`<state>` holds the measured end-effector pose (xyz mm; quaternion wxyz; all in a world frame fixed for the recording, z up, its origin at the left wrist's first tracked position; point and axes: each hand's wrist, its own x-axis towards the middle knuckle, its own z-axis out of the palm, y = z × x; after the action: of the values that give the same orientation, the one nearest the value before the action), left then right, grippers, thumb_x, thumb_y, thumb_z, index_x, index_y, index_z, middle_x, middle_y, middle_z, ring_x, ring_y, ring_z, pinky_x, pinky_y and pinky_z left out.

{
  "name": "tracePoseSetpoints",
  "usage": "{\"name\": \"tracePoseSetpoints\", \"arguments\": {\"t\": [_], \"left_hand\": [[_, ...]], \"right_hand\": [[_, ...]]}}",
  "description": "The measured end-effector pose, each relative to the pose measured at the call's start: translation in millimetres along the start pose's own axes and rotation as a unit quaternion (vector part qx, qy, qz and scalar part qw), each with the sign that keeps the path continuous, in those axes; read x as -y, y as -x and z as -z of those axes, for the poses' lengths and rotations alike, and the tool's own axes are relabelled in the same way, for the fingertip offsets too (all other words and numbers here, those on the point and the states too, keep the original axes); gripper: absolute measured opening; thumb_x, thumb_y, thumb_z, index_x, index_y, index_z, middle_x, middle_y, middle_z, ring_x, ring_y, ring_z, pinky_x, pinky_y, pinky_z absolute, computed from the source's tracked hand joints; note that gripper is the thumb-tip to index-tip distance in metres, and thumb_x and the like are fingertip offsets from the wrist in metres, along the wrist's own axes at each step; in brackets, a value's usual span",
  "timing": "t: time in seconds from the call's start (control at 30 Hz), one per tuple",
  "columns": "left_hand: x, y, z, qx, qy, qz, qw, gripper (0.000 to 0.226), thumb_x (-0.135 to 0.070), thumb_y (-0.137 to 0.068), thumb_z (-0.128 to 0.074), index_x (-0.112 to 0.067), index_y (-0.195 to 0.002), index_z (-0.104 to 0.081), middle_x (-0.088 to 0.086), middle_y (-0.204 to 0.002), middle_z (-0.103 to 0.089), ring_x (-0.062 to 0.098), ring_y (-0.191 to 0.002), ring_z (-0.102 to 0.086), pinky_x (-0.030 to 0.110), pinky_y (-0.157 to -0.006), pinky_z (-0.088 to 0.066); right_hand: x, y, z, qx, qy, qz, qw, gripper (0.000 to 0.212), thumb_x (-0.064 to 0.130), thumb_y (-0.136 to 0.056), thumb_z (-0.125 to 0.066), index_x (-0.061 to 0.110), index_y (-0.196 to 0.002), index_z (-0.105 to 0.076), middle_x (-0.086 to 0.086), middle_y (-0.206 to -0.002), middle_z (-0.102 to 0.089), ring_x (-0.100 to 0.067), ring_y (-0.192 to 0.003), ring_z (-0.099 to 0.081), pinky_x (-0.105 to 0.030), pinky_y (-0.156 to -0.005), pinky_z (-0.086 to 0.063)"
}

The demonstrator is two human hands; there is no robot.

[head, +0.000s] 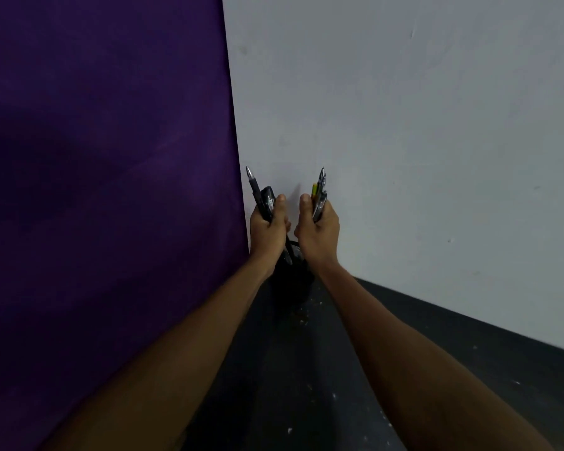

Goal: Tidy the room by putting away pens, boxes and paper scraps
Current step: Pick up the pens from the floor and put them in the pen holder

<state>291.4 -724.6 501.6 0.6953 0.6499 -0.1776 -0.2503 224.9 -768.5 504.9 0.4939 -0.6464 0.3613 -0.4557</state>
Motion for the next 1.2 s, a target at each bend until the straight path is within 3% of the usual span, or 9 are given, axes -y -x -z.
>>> {"name": "tracePoseSetpoints", "arguments": {"t": [0.2, 0.3, 0.43, 0.5, 0.57, 0.73, 0.97, 1.1, 1.2], "left_hand": [[11.9, -13.8, -3.1, -0.002, -0.02, -0.011, 1.0, 0.023, -0.034, -0.097, -0.051, -0.013, -0.097, -0.06, -0.005, -0.076, -0.062, 0.0, -0.065, -0.061, 0.009, -0.055, -0.047], [22.0, -14.0, -5.1, 0.007, -0.011, -0.002, 1.0, 0.031, -0.036, -0.096, -0.052, -0.01, -0.108, -0.063, -0.002, -0.087, -0.068, 0.003, -0.078, -0.067, 0.016, -0.065, -0.051], [34.9, -7.2, -7.2, 0.03, -0.018, 0.003, 0.999, 0.023, -0.032, -0.096, -0.052, -0.012, -0.101, -0.064, -0.003, -0.084, -0.069, -0.003, -0.073, -0.067, 0.013, -0.064, -0.051], [39.4, -6.1, -7.9, 0.035, -0.027, 0.003, 0.999, 0.026, -0.033, -0.095, -0.054, -0.01, -0.102, -0.064, 0.002, -0.089, -0.071, 0.005, -0.081, -0.069, 0.018, -0.07, -0.054], [41.3, -6.5, -10.1, 0.039, -0.03, 0.003, 0.999, 0.029, -0.032, -0.095, -0.055, -0.007, -0.105, -0.064, 0.008, -0.094, -0.071, 0.013, -0.088, -0.069, 0.022, -0.076, -0.055], [42.1, -5.0, -12.2, 0.037, -0.034, -0.01, 0.999, 0.032, -0.034, -0.093, -0.058, -0.006, -0.108, -0.064, 0.005, -0.098, -0.071, 0.01, -0.09, -0.069, 0.016, -0.075, -0.054], [40.0, -0.7, -9.0, 0.083, -0.043, -0.038, 0.995, 0.019, -0.033, -0.092, -0.059, -0.016, -0.084, -0.063, 0.005, -0.082, -0.068, 0.017, -0.082, -0.067, 0.033, -0.08, -0.056], [38.2, 2.1, -8.4, 0.098, -0.018, -0.013, 0.995, 0.041, -0.051, -0.085, -0.056, -0.014, -0.099, -0.068, 0.01, -0.096, -0.072, 0.021, -0.093, -0.069, 0.039, -0.084, -0.056], [35.0, 5.5, -9.5, 0.11, 0.014, -0.01, 0.994, 0.046, -0.047, -0.087, -0.054, -0.006, -0.105, -0.066, 0.014, -0.1, -0.07, 0.022, -0.094, -0.068, 0.035, -0.081, -0.056]], "right_hand": [[-8.4, -11.4, -13.0, 0.011, -0.007, 0.018, 1.0, 0.025, 0.03, -0.097, -0.052, 0.028, -0.073, -0.049, 0.011, -0.063, -0.052, -0.007, -0.059, -0.051, -0.034, -0.058, -0.048], [-17.1, -10.4, -15.3, 0.008, -0.007, 0.008, 1.0, 0.025, 0.027, -0.097, -0.052, 0.029, -0.073, -0.05, 0.012, -0.062, -0.054, 0.0, -0.057, -0.05, -0.022, -0.058, -0.043], [-30.5, -5.8, -9.7, 0.007, -0.008, 0.001, 1.0, 0.022, 0.026, -0.098, -0.051, 0.03, -0.076, -0.052, 0.012, -0.068, -0.059, 0.002, -0.062, -0.055, -0.019, -0.06, -0.045], [-34.3, -3.8, -7.2, 0.005, -0.011, -0.002, 1.0, 0.022, 0.024, -0.098, -0.051, 0.03, -0.077, -0.052, 0.012, -0.068, -0.059, 0.005, -0.062, -0.055, -0.016, -0.06, -0.044], [-37.1, -3.1, -6.1, -0.002, -0.011, -0.007, 1.0, 0.02, 0.026, -0.098, -0.05, 0.031, -0.078, -0.052, 0.012, -0.07, -0.059, 0.005, -0.063, -0.056, -0.016, -0.061, -0.045], [-40.2, -0.9, -4.1, -0.01, -0.02, -0.018, 1.0, 0.014, 0.028, -0.099, -0.048, 0.025, -0.088, -0.055, 0.012, -0.076, -0.062, 0.004, -0.069, -0.06, -0.019, -0.068, -0.05], [-42.5, 2.2, 5.6, -0.009, -0.009, -0.016, 1.0, 0.017, 0.03, -0.1, -0.046, 0.017, -0.092, -0.054, 0.013, -0.076, -0.06, 0.006, -0.069, -0.057, -0.012, -0.066, -0.046], [-41.7, 3.8, 8.3, 0.01, -0.013, -0.007, 1.0, 0.021, 0.027, -0.1, -0.046, 0.011, -0.094, -0.058, 0.012, -0.081, -0.061, 0.007, -0.072, -0.057, -0.01, -0.066, -0.044], [-40.6, 3.6, 9.8, -0.001, -0.013, -0.002, 1.0, 0.024, 0.028, -0.1, -0.046, 0.009, -0.093, -0.059, 0.01, -0.082, -0.063, 0.005, -0.073, -0.058, -0.012, -0.068, -0.045]]}}
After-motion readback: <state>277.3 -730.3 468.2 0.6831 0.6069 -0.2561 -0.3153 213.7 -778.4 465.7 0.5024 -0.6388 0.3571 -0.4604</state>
